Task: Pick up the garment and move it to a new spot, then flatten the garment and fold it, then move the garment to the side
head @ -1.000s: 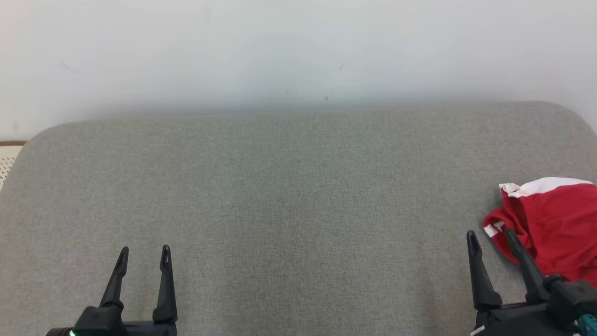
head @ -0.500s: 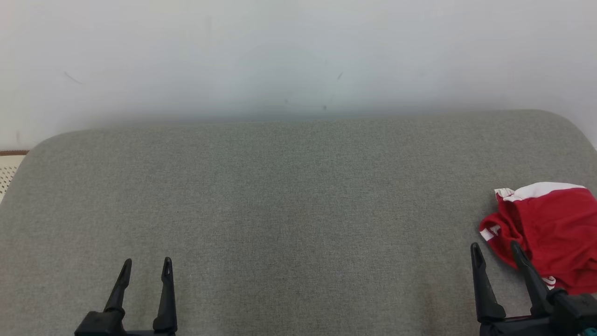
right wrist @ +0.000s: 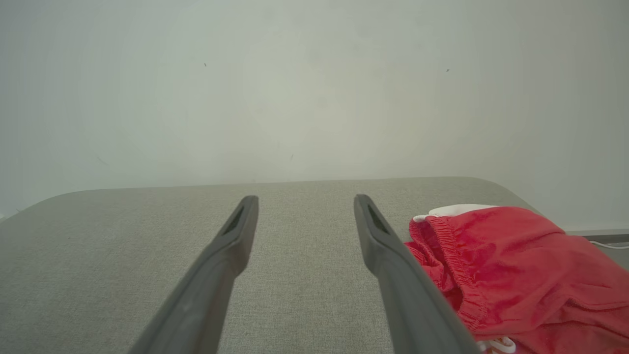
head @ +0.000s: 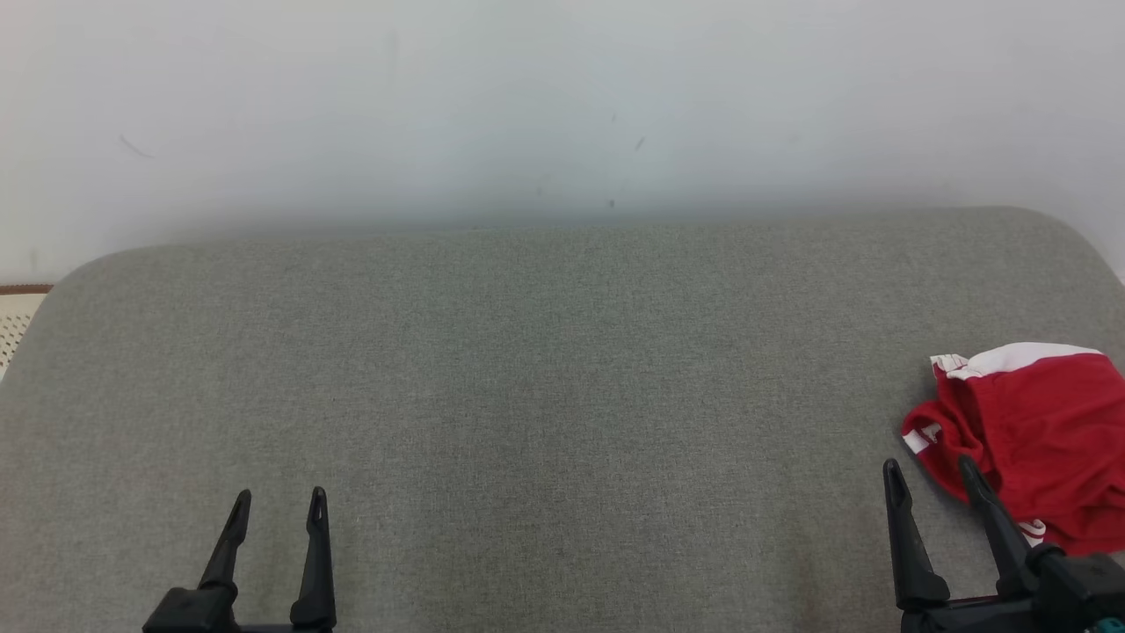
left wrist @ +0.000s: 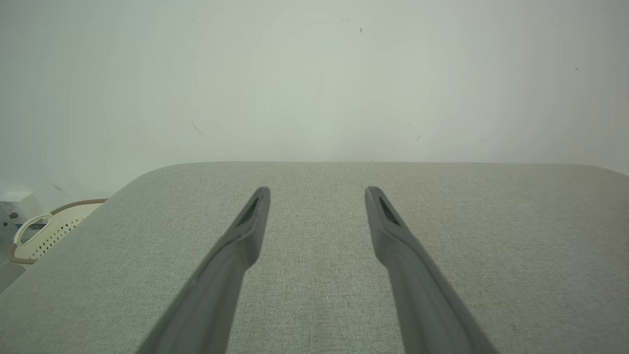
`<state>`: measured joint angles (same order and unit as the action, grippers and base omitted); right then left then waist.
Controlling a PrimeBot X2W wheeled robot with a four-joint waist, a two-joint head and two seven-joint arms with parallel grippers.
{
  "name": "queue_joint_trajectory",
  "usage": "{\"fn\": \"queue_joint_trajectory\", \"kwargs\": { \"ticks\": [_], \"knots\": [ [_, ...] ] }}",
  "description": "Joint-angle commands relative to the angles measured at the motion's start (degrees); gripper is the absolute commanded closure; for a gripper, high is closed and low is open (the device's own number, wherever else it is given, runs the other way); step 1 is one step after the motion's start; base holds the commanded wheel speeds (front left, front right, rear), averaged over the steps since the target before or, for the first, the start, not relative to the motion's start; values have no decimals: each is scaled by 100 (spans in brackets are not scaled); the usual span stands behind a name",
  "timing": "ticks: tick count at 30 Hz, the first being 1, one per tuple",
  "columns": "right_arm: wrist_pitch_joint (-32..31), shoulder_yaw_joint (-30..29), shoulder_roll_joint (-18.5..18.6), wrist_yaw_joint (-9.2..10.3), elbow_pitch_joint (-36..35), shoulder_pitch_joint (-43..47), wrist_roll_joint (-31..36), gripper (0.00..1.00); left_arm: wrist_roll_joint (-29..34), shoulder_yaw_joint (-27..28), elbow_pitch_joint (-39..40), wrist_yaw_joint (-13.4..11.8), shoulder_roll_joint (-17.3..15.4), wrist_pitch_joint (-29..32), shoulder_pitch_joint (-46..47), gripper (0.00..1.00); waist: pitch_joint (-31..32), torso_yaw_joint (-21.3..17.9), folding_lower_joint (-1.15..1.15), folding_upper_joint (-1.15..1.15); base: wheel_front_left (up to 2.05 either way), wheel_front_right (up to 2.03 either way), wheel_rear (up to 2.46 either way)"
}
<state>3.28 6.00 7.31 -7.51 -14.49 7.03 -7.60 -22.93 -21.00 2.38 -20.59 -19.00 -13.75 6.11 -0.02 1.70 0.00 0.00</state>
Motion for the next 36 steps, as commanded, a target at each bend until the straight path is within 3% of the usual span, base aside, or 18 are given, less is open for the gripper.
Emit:
{"fn": "queue_joint_trajectory", "kwargs": {
  "ticks": [1,14,15,19,36],
  "knots": [
    [18,15,14,5,2,27,-2,0,-40,-7,-27,-17,-28,-28,-57,0,1,-4,0,0,0,0,0],
    [21,41,1,5,-8,15,-28,0,-20,-77,-58,-43,-73,50,0,0,-3,12,0,0,0,0,0],
    [2,38,-1,0,20,0,-3,100,-3,-80,-45,-26,-33,61,4,100,-3,12,0,0,0,0,0],
    [1,34,-16,0,137,24,-103,100,-95,-103,-111,-5,39,66,-47,100,-5,10,0,0,0,0,0],
    [-471,-606,261,1,1088,-485,-2352,100,-2046,-266,-954,676,405,13,531,100,-15,-19,0,0,0,0,0]
  ]
}}
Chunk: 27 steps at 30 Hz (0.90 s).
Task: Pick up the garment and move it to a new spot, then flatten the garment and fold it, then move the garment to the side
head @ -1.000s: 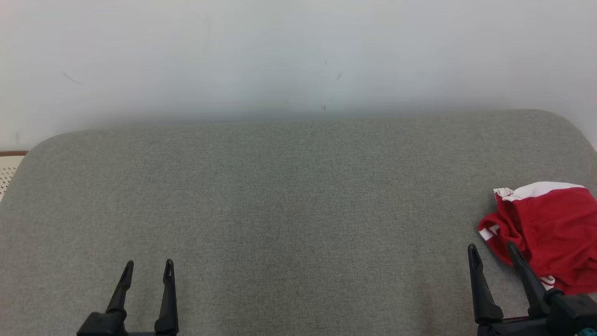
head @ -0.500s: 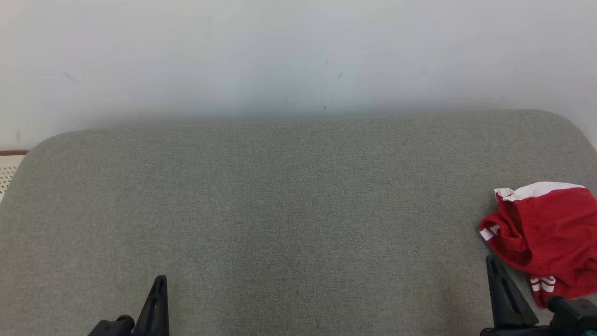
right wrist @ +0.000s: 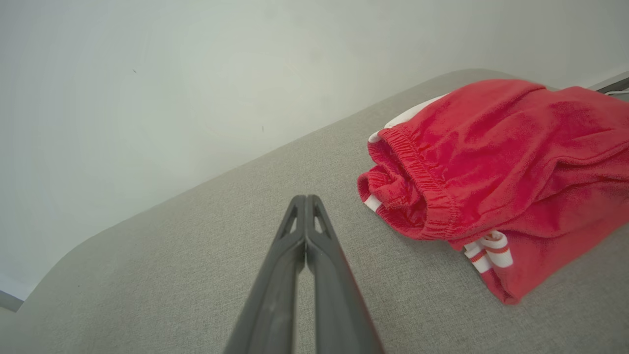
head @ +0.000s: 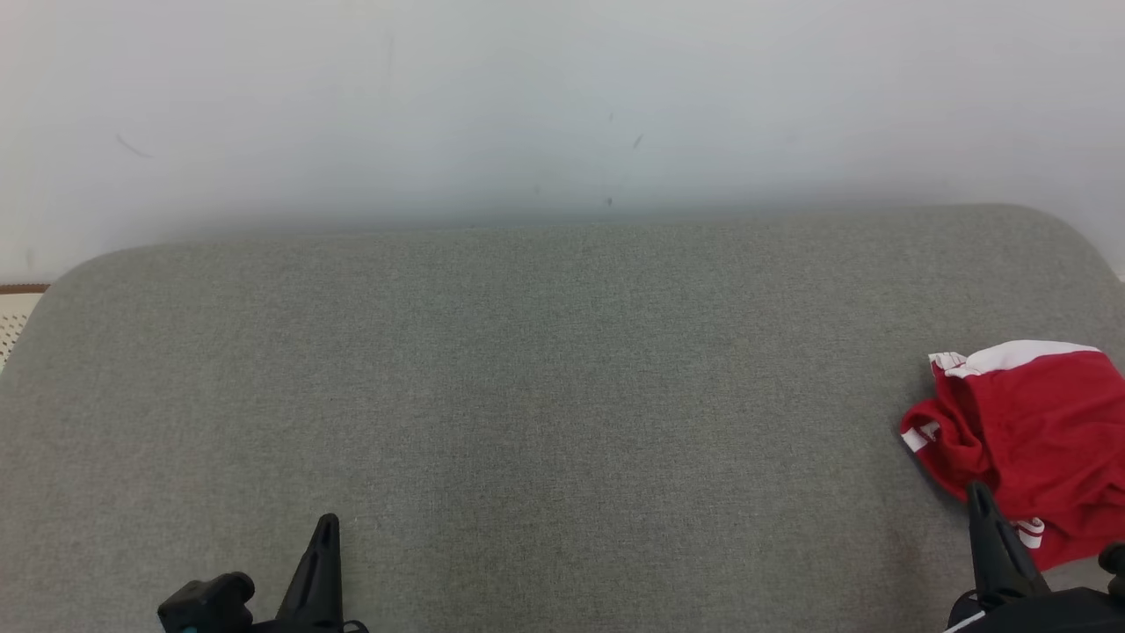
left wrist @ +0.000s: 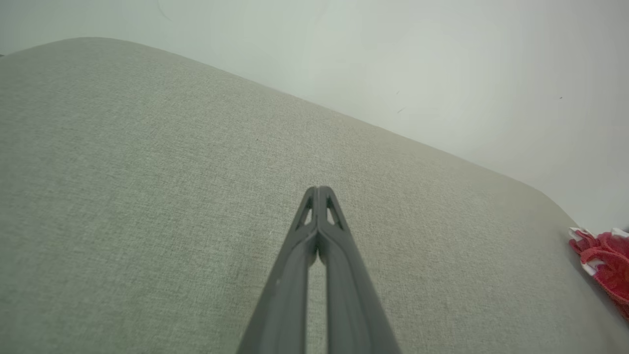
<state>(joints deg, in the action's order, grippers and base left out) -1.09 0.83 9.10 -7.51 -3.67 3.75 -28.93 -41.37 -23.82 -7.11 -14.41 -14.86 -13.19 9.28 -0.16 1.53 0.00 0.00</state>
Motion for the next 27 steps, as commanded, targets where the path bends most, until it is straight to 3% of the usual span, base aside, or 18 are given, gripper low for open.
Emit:
{"fn": "queue_joint_trajectory", "kwargs": {
  "ticks": [1,27],
  "knots": [
    [-59,-125,92,1,53,-183,-322,100,-298,8,-39,90,9,-45,241,100,-1,-3,0,0,0,0,0],
    [-697,-1025,239,1,1075,-767,-2467,100,-2331,-93,-828,803,407,-99,785,100,-18,-43,0,0,0,0,0]
  ]
}}
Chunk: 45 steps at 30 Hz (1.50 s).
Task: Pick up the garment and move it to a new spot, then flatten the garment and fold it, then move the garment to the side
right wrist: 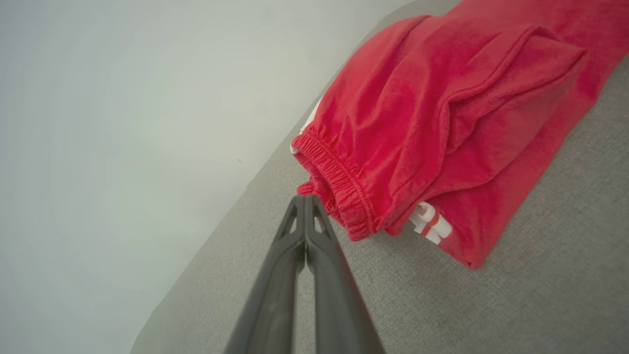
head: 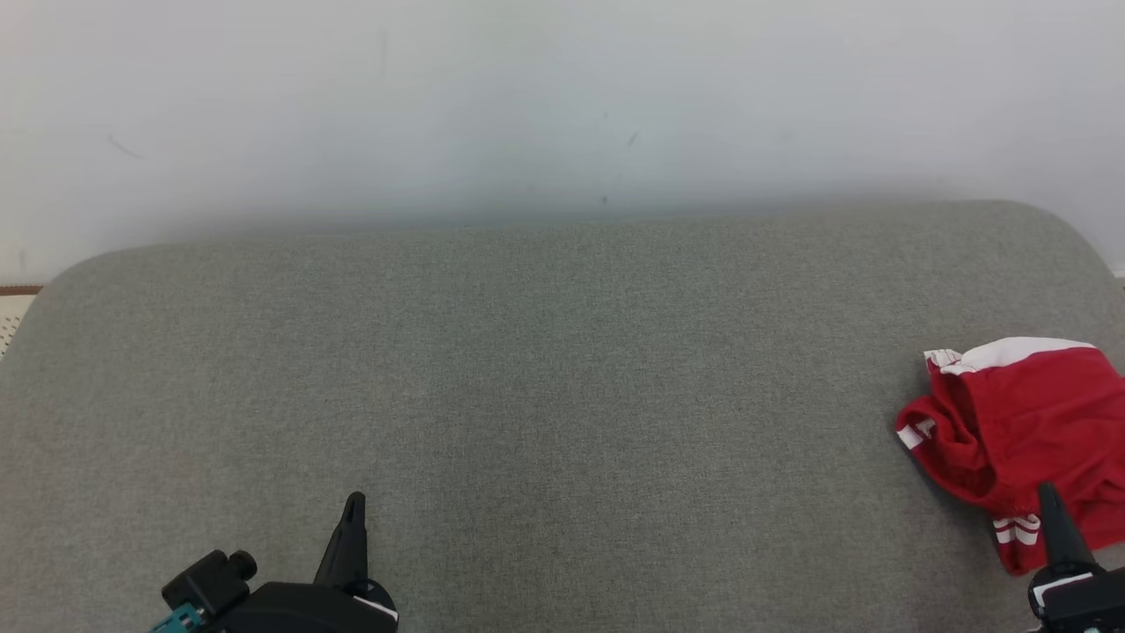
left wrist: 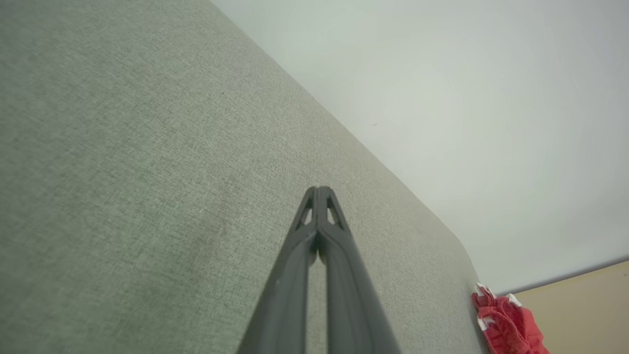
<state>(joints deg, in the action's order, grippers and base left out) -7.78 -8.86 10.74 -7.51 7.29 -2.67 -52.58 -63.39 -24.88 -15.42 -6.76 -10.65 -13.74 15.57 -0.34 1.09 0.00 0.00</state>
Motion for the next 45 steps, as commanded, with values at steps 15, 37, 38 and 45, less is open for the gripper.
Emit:
{"fn": "queue_joint_trajectory", "kwargs": {
  "ticks": [15,37,38,45],
  "knots": [
    [-380,-559,111,1,484,-427,-1095,100,-1122,-50,-391,385,180,-62,426,100,-10,-24,0,0,0,0,0],
    [-846,-1226,136,1,1117,-806,-2272,100,-2348,-127,-885,815,426,-95,756,100,-24,-59,0,0,0,0,0],
    [-866,-1254,136,1,1145,-820,-2321,100,-2401,-129,-904,836,436,-95,770,100,-24,-61,0,0,0,0,0],
    [-987,-1420,138,1,1294,-914,-2597,100,-2693,-149,-1022,944,494,-105,846,100,-28,-70,0,0,0,0,0]
  ]
}}
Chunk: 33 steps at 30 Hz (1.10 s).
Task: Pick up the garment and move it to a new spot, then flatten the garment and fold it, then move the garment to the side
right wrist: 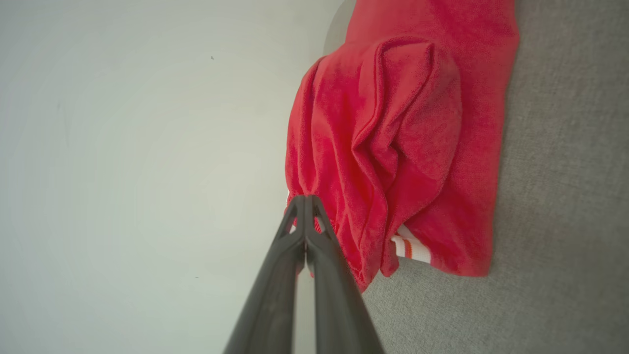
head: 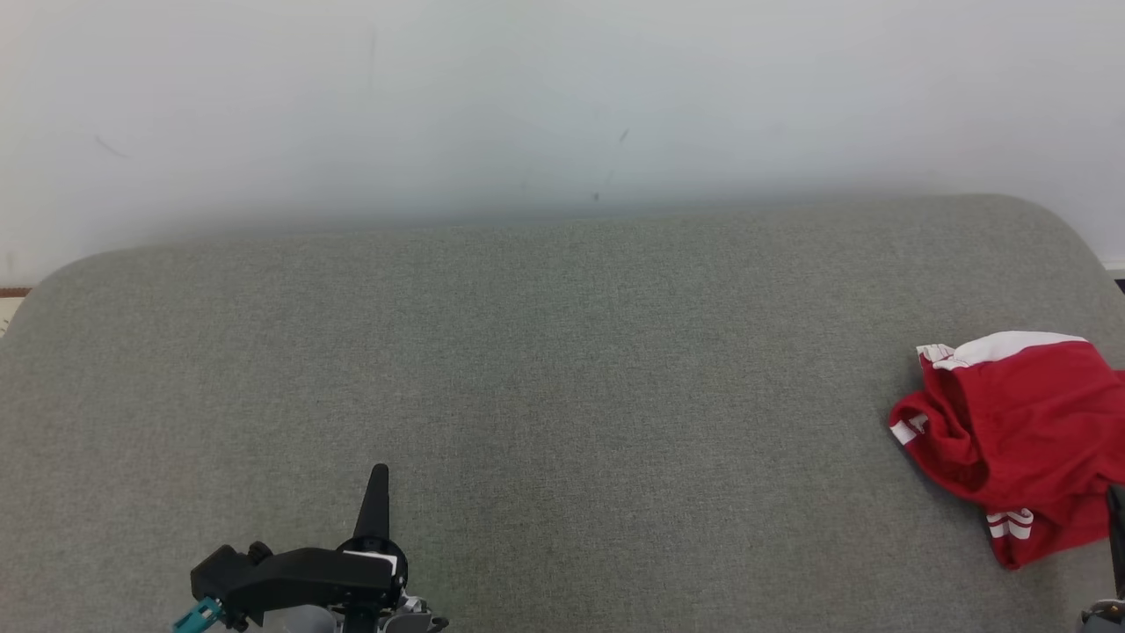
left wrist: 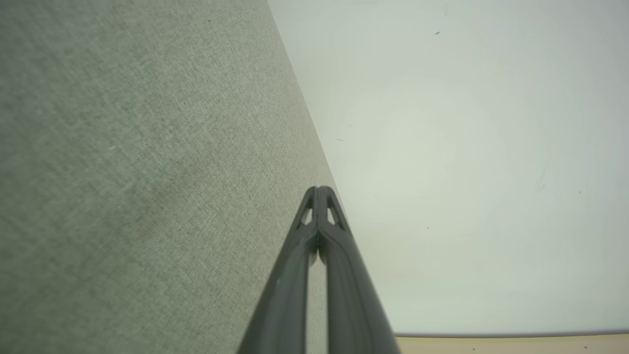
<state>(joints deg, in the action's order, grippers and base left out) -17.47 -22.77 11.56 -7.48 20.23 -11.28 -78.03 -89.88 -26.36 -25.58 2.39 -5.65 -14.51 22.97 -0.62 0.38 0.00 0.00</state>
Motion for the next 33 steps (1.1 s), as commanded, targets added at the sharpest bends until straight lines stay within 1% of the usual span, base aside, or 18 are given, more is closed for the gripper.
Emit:
{"fn": "queue_joint_trajectory", "kwargs": {
  "ticks": [1,12,33],
  "knots": [
    [-31,-56,56,-2,27,-66,-99,100,-96,-5,-25,31,3,-26,120,100,0,-1,0,0,0,0,0],
    [-248,-364,57,-2,299,-253,-618,100,-656,-40,-248,225,112,-36,256,100,-8,-20,0,0,0,0,0],
    [-586,-853,49,-2,736,-509,-1393,100,-1480,-98,-588,522,277,-54,475,100,-22,-54,0,0,0,0,0]
  ]
}}
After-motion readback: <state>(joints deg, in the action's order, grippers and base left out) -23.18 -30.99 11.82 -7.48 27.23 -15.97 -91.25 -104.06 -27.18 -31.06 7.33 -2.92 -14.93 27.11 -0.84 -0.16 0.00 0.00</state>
